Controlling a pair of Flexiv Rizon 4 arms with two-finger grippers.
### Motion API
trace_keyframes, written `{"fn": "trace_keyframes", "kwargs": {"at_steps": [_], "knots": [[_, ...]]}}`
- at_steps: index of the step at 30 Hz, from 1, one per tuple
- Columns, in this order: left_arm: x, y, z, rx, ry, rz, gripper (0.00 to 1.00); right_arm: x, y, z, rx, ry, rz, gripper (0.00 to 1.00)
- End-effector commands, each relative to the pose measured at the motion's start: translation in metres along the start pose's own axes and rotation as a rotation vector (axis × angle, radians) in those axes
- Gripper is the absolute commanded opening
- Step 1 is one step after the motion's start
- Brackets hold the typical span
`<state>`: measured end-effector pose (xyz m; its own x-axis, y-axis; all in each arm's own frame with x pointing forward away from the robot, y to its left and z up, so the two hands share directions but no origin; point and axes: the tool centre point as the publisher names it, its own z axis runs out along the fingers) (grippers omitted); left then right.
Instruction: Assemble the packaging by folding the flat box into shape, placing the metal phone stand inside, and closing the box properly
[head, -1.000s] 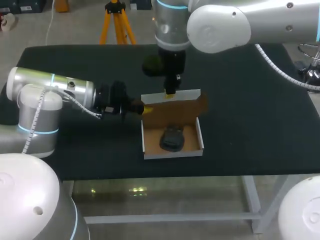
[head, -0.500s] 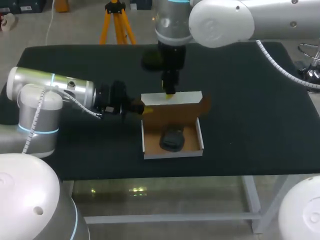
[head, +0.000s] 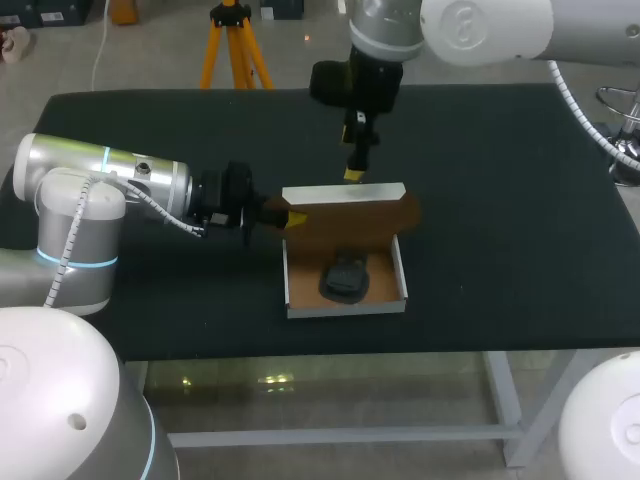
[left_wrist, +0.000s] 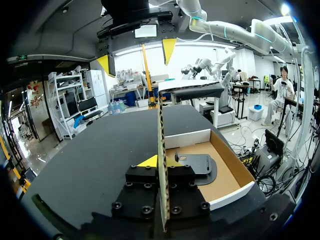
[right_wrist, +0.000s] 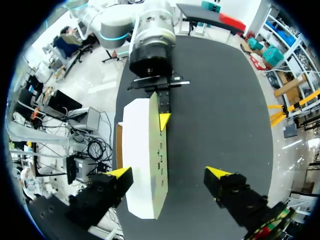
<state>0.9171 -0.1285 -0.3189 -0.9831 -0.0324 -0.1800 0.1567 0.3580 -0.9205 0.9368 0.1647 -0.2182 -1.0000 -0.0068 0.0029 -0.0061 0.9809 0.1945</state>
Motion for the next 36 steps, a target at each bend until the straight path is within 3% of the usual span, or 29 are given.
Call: {"fn": "trace_keyframes", "kwargs": {"at_steps": [1,8,11,17,25,30,36], "knots": [[0.000,0.000,0.000,0.002,0.001,0.001,0.00,0.003,-0.002,0.000,-0.005,-0.005,-0.001,1.00],[0.000,0.000,0.000,0.002,0.001,0.001,0.00,0.003,-0.002,0.000,-0.005,-0.005,-0.001,1.00],[0.002,-0.003,0.003,-0.045,-0.012,0.052,0.00,0.001,-0.002,0.000,0.006,0.005,0.013,1.00],[0.008,-0.002,0.006,-0.078,-0.061,0.127,0.00,-0.001,-0.006,-0.002,0.056,0.058,0.191,1.00],[0.013,0.000,0.009,-0.098,-0.126,0.207,0.00,0.001,-0.025,-0.004,0.007,0.154,0.495,1.00],[0.017,0.006,0.011,-0.113,-0.167,0.251,0.00,0.008,-0.039,-0.001,-0.019,0.161,0.658,1.00],[0.020,0.009,0.011,-0.140,-0.198,0.303,0.00,0.020,-0.046,-0.001,-0.049,0.114,0.723,1.00]]}}
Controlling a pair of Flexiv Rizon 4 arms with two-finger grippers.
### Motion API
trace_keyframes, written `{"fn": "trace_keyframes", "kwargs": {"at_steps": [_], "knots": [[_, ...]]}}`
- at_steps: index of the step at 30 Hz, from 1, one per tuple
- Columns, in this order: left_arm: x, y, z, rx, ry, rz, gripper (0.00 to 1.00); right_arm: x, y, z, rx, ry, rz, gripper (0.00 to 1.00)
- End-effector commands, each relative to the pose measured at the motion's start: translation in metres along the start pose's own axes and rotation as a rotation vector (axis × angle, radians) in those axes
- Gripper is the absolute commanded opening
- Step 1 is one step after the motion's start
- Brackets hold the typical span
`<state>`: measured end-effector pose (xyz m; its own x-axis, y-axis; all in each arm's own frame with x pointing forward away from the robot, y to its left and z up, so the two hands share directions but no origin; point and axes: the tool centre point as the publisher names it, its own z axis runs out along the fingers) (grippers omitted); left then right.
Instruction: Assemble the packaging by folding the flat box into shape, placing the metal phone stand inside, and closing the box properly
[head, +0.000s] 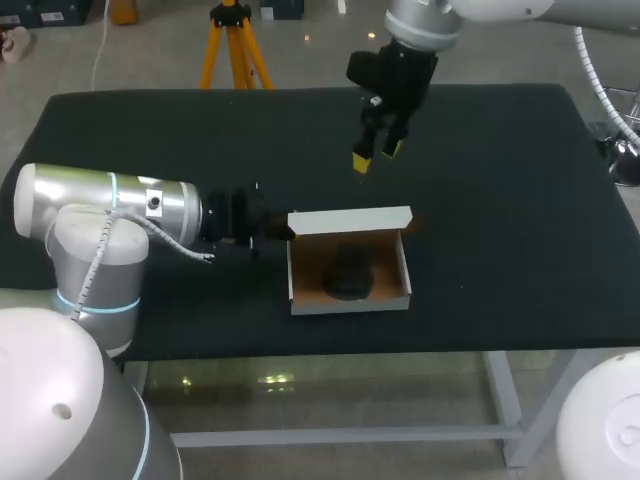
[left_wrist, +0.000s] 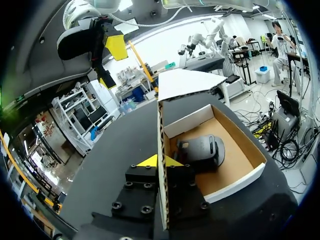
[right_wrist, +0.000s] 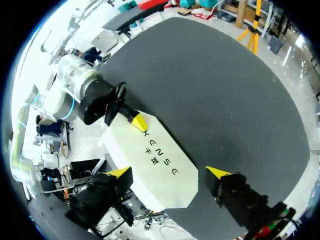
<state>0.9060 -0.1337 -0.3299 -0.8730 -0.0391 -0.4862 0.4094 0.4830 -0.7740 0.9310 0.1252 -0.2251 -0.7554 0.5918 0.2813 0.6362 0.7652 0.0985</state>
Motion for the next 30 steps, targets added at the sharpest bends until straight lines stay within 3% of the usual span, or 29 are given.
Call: {"fn": "trace_keyframes", "kwargs": {"at_steps": [1,16,18,23,30], "knots": [[0.008,0.000,0.002,-0.022,-0.052,0.008,0.00,0.007,-0.013,0.001,-0.058,-0.036,0.019,1.00],[0.008,0.000,0.002,-0.022,-0.052,0.008,0.00,0.007,-0.013,0.001,-0.058,-0.036,0.019,1.00],[0.008,0.001,0.002,-0.023,-0.064,0.022,0.00,0.009,-0.008,0.001,-0.044,-0.039,0.062,1.00],[0.011,0.004,0.002,-0.040,-0.110,0.097,0.00,0.011,-0.009,0.003,-0.001,-0.073,0.311,1.00],[0.013,0.005,0.006,-0.056,-0.131,0.176,0.00,0.007,-0.031,0.013,0.028,0.002,0.574,1.00]]}}
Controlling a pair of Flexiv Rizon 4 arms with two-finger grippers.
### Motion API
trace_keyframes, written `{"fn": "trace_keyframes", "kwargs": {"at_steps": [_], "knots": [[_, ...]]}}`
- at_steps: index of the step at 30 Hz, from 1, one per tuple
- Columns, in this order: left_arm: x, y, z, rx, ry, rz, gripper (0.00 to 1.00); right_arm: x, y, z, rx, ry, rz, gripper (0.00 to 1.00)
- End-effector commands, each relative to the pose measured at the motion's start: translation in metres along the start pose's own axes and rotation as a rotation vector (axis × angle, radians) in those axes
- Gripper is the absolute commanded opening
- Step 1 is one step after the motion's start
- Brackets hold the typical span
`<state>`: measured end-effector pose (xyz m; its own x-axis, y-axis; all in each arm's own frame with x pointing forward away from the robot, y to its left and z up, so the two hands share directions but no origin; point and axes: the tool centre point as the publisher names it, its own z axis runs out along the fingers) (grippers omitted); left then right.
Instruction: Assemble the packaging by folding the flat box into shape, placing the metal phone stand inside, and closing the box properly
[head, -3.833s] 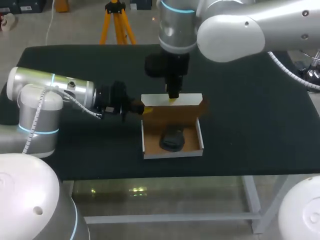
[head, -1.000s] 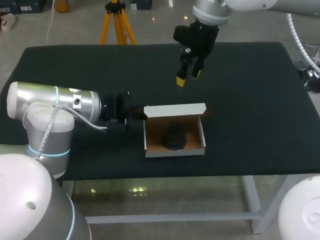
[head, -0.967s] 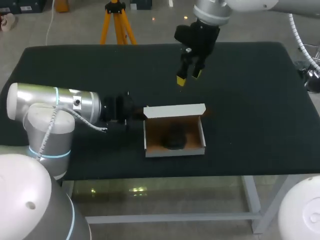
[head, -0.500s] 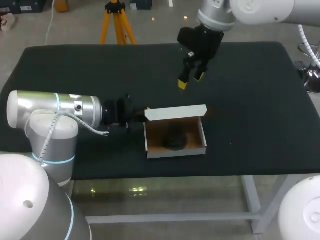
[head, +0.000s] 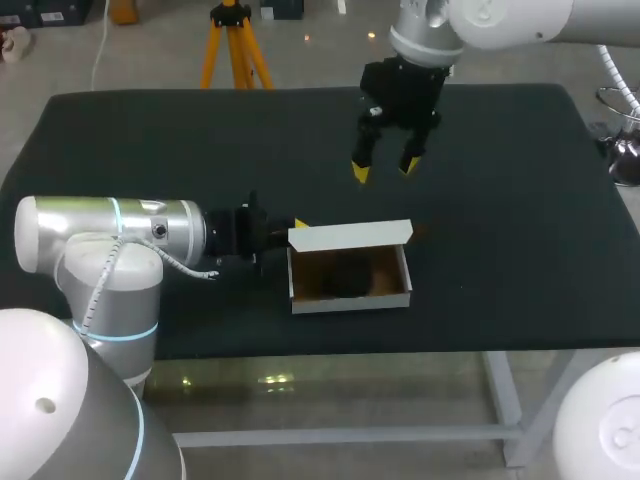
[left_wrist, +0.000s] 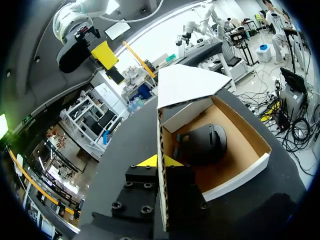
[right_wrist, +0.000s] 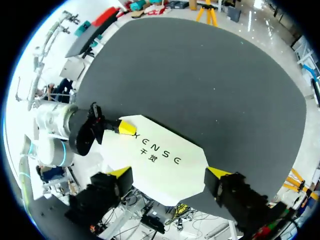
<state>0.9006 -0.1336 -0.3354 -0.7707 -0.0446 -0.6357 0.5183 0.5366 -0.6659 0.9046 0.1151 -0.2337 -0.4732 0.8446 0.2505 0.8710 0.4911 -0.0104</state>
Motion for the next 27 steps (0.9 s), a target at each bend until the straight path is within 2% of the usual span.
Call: {"fn": "trace_keyframes", "kwargs": {"at_steps": [1,5,16,22,24,25,26,27], "knots": [[0.007,0.002,0.005,-0.013,-0.040,0.031,0.00,-0.009,-0.006,0.005,0.039,0.074,0.218,1.00],[0.011,0.003,0.007,-0.017,-0.049,0.066,0.00,-0.014,-0.016,0.020,0.067,0.212,0.228,1.00],[0.017,0.003,0.007,-0.023,-0.058,0.120,0.00,-0.014,-0.016,0.020,0.067,0.212,0.228,1.00],[0.022,0.004,0.009,-0.029,-0.061,0.156,0.00,-0.014,-0.019,0.026,0.191,0.082,0.372,1.00],[0.024,0.004,0.009,-0.026,-0.068,0.168,0.00,-0.017,-0.022,0.028,0.216,0.078,0.399,1.00],[0.024,0.004,0.009,-0.027,-0.072,0.180,0.00,-0.018,-0.024,0.030,0.223,0.069,0.411,0.92],[0.025,0.004,0.009,-0.026,-0.075,0.183,0.00,-0.019,-0.025,0.032,0.227,0.069,0.420,0.80],[0.026,0.004,0.010,-0.022,-0.079,0.194,0.00,-0.020,-0.028,0.033,0.231,0.069,0.429,0.76]]}}
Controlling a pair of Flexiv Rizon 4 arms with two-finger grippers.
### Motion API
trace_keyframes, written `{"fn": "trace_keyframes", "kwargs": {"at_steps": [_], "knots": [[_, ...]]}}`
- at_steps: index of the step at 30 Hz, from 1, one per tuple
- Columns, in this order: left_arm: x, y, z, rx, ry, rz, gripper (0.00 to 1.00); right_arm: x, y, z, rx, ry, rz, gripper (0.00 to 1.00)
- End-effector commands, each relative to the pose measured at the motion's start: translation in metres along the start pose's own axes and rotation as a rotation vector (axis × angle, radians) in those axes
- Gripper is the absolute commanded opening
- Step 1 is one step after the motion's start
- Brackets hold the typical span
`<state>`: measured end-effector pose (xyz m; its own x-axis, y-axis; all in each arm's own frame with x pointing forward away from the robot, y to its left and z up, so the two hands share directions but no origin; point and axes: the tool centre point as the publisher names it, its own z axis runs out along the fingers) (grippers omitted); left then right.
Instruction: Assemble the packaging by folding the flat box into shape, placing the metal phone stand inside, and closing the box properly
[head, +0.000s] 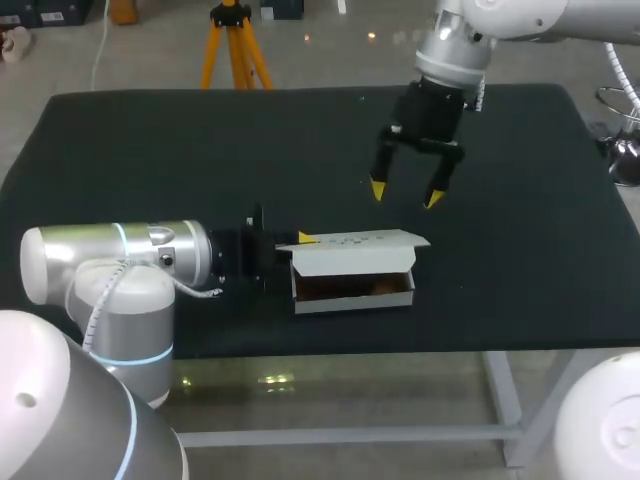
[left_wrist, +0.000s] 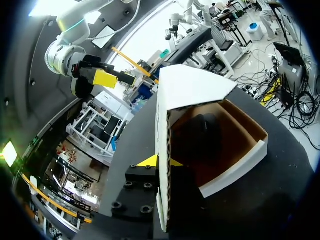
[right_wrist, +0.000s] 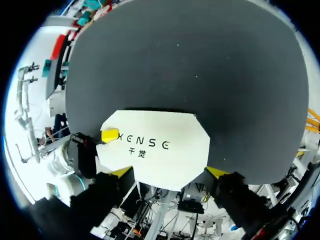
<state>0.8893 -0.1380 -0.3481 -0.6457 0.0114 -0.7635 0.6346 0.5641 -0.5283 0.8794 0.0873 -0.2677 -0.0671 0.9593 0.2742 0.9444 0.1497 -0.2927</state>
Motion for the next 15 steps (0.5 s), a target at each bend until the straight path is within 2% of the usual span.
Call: {"fn": "trace_keyframes", "kwargs": {"at_steps": [1,4,7,12,15], "knots": [[0.010,0.002,0.005,0.007,-0.034,0.019,0.00,0.001,0.006,0.004,0.048,-0.030,0.019,0.72],[0.012,0.002,0.005,0.006,-0.038,0.032,0.00,-0.005,0.003,0.010,0.055,-0.022,0.039,0.68],[0.013,0.003,0.006,0.010,-0.041,0.037,0.00,-0.011,0.000,0.016,0.060,-0.018,0.049,0.69],[0.015,0.004,0.006,0.015,-0.051,0.049,0.00,-0.016,-0.005,0.026,0.048,-0.009,0.041,0.49],[0.016,0.005,0.005,0.017,-0.066,0.065,0.00,-0.017,-0.006,0.035,0.055,0.003,0.033,0.45]]}}
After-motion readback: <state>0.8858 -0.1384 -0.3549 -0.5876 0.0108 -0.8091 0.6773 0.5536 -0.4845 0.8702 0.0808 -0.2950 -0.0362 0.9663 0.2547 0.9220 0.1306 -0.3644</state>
